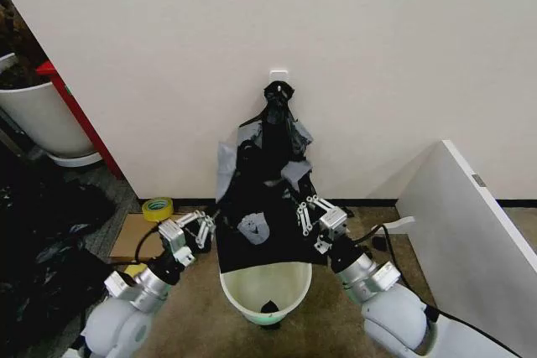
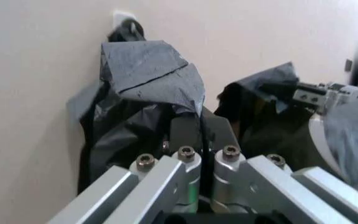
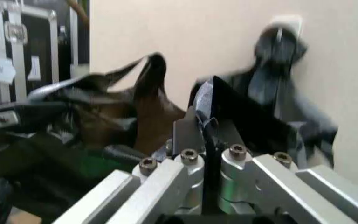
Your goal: Place the garbage bag over the trash bin.
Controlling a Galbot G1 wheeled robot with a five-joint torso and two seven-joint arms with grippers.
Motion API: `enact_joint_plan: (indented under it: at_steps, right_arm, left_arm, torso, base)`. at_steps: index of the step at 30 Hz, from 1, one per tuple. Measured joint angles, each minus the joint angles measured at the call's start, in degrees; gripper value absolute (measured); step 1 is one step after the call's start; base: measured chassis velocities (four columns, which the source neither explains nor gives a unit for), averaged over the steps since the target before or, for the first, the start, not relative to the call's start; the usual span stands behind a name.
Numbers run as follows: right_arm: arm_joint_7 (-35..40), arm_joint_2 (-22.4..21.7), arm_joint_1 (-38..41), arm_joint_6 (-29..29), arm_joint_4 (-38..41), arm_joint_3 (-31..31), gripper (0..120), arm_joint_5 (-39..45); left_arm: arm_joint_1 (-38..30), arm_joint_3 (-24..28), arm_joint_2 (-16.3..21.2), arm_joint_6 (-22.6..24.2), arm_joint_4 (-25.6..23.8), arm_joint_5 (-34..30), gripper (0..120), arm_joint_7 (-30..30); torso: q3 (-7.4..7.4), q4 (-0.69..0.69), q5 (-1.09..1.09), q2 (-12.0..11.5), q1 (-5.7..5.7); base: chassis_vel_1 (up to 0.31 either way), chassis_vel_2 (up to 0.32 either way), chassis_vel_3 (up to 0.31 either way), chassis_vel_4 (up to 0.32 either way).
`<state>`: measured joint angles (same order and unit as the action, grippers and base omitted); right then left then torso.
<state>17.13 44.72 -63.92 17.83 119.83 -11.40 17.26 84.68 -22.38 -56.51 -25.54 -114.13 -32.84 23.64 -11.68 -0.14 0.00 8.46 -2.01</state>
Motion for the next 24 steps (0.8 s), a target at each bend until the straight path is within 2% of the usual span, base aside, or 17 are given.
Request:
enact_joint_plan:
  at_steps: [6,9,16,19,21,22,24]
  right_arm:
    - [1.1,0.4,-0.7,-0.2,-1.9,-0.8,0,1.8]
    - [4.2,0.6,-1.6,-1.2,-3.1,-1.2,0,4.0]
    - [5.7,-0.9,-3.3,-0.8,-5.1,0.0,0,0.1]
    - [5.4,-3.5,-5.9,-0.6,-4.2,-0.6,0,-0.4]
    - [5.6,-5.4,-8.2,-2.0,-2.3,-1.7,0,0.5]
    - [5.6,-5.4,-8.2,-2.0,-2.3,-1.7,0,0.5]
    - [6.9,-7.0,-10.7,-5.0,0.0,-2.5,0,2.3]
  left_arm:
    - [0.5,0.5,0.0,-1.4,2.1,2.4,0,0.6]
    - [1.7,1.2,-0.1,-1.9,3.2,2.9,0,0.6]
    - [2.8,5.8,-2.0,-1.8,4.5,1.5,0,-2.2]
    - [3.7,9.3,-2.7,-0.7,3.8,1.0,0,-7.2]
    - [4.1,11.1,-2.7,0.8,2.8,1.4,0,-12.8]
    - [4.1,11.1,-2.7,0.8,2.8,1.4,0,-12.8]
    - [5.0,12.3,-2.6,3.6,1.6,2.5,0,-19.3]
  torso:
    - [0.0,0.0,0.0,0.0,0.0]
    - [0.0,0.01,0.0,0.0,0.0]
    - [0.0,0.01,0.01,0.0,0.0]
    - [0.0,0.01,0.01,0.0,0.0]
    - [0.01,-0.01,0.02,0.0,0.0]
    - [0.01,-0.01,0.02,0.0,0.0]
    - [0.01,-0.01,0.01,0.0,0.0]
  base:
    - [0.0,0.0,0.0,0.0]
    - [0.0,0.0,0.0,0.0]
    - [0.0,0.0,0.0,0.0]
    - [0.0,0.0,0.0,0.0]
    - [0.0,0.0,0.0,0.0]
    - [0.0,0.0,0.0,0.0]
    - [0.0,0.0,0.0,0.0]
